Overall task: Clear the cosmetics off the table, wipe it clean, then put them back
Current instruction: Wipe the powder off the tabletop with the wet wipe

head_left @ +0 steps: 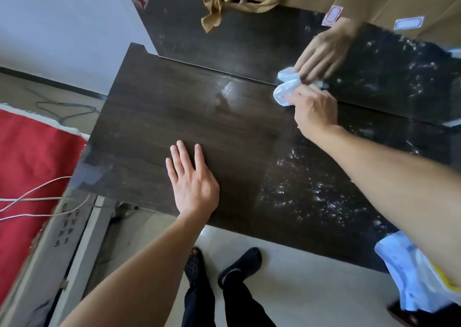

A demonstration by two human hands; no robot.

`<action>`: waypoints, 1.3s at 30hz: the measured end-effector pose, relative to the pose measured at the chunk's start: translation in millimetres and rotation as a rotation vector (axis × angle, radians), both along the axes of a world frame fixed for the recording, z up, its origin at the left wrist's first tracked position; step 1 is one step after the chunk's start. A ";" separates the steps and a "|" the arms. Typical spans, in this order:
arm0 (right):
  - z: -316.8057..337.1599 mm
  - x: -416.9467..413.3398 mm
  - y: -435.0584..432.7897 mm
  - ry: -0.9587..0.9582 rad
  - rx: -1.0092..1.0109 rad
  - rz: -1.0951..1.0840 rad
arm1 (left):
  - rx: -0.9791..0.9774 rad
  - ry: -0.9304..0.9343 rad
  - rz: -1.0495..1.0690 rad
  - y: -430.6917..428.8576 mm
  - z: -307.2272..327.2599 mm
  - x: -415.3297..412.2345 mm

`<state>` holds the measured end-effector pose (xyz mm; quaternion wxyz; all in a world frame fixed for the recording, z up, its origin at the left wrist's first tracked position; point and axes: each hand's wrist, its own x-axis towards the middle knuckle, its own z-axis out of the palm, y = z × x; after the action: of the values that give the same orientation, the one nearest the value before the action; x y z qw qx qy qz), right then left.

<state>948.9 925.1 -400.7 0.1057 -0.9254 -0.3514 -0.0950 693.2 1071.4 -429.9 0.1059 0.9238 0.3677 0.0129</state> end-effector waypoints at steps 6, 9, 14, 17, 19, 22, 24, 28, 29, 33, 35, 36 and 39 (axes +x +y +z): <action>-6.5 -2.5 -21.2 0.053 -0.028 0.083 | 0.003 0.020 -0.006 1.0 0.0 1.5; -7.8 -3.7 -63.6 0.084 -0.058 -0.078 | 0.003 0.028 -0.011 0.6 3.2 1.7; -0.5 4.8 -83.2 0.147 -0.063 -0.235 | 0.008 0.017 -0.009 1.0 4.2 2.2; -1.1 7.8 -51.8 0.172 0.024 -0.377 | 0.008 0.023 -0.009 0.4 4.1 2.5; -5.7 4.3 -35.9 0.214 0.071 -0.396 | 0.006 0.023 -0.014 0.9 3.3 2.4; -6.1 -20.9 -27.6 0.268 0.156 -0.298 | 0.002 0.026 -0.013 1.7 2.1 1.9; -3.4 -59.1 -33.8 0.288 0.157 -0.157 | 0.002 0.019 -0.017 2.0 2.1 1.4; 15.1 -114.7 -53.4 0.545 0.195 0.092 | -0.003 0.016 -0.020 1.3 3.5 2.3; 18.3 -103.3 -52.2 0.550 0.219 0.082 | -0.004 0.016 -0.018 1.3 3.7 2.5; 9.9 -11.4 -27.9 0.348 0.189 -0.323 | -0.011 0.018 -0.016 1.3 2.9 1.6; 0.0 4.1 -13.4 0.358 0.157 -0.437 | -0.005 0.015 -0.020 1.2 2.2 1.5; -3.0 -3.3 -7.0 0.358 0.149 -0.431 | -0.002 0.013 -0.022 1.4 1.6 1.5; -3.9 -65.1 -9.1 0.388 0.151 -0.223 | -0.007 0.014 -0.027 1.8 0.6 0.7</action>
<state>883.8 916.0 -404.6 0.2290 -0.9489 -0.2120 0.0473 693.9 1073.2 -429.3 0.1067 0.9284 0.3559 0.0036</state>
